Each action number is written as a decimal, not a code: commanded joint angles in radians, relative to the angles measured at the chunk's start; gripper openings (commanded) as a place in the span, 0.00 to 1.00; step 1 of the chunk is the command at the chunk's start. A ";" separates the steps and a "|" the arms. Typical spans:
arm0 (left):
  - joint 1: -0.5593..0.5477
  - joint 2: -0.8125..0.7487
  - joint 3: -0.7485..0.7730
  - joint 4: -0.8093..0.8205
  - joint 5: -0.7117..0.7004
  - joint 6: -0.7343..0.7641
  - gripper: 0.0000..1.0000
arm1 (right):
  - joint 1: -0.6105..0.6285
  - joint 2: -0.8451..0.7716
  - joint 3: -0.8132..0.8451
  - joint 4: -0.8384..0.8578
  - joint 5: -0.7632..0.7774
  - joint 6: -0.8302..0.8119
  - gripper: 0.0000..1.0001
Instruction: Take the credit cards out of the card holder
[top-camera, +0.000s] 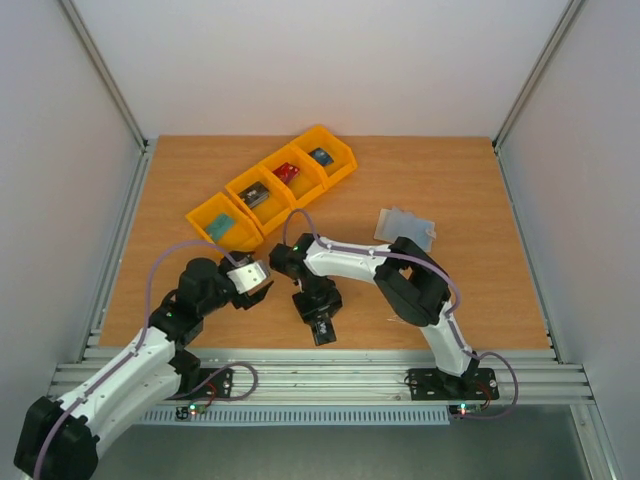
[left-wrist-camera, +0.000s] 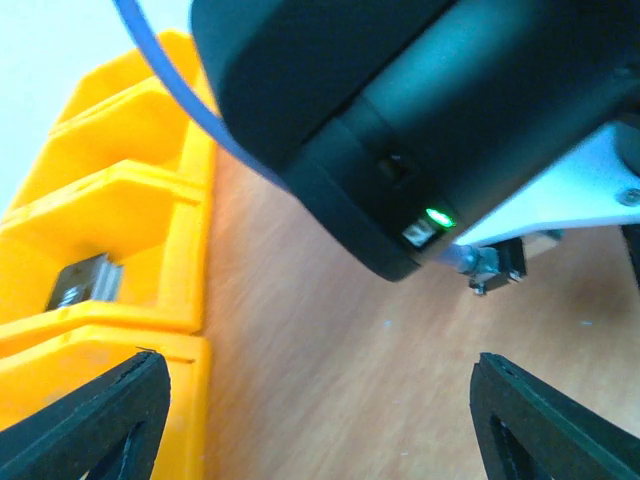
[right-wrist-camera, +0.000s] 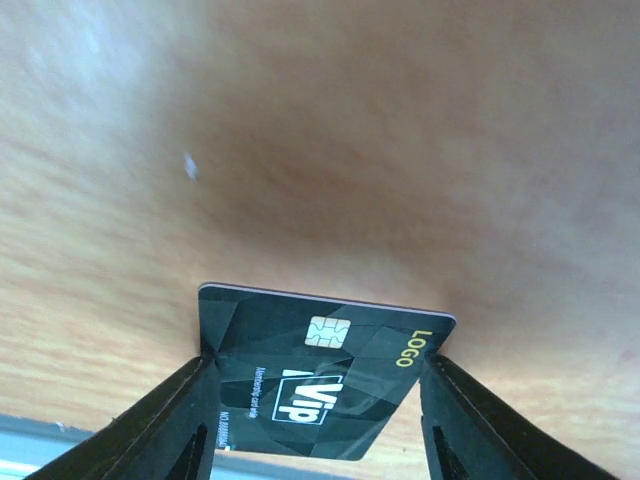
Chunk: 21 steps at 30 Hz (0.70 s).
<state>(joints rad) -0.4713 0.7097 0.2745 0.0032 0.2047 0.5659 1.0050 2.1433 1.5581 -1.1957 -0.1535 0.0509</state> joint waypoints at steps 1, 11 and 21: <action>0.003 -0.016 -0.007 -0.058 0.191 0.093 0.83 | 0.016 0.024 -0.120 0.018 -0.025 0.031 0.53; -0.143 0.074 0.025 -0.114 0.380 0.342 0.73 | 0.066 -0.044 -0.245 0.051 -0.062 0.054 0.49; -0.371 0.199 -0.009 0.063 0.440 0.726 0.67 | -0.050 0.010 -0.193 0.123 -0.083 0.063 0.48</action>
<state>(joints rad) -0.7914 0.8310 0.2615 -0.0601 0.5789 1.0649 1.0050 2.0674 1.3746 -1.2118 -0.2874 0.0902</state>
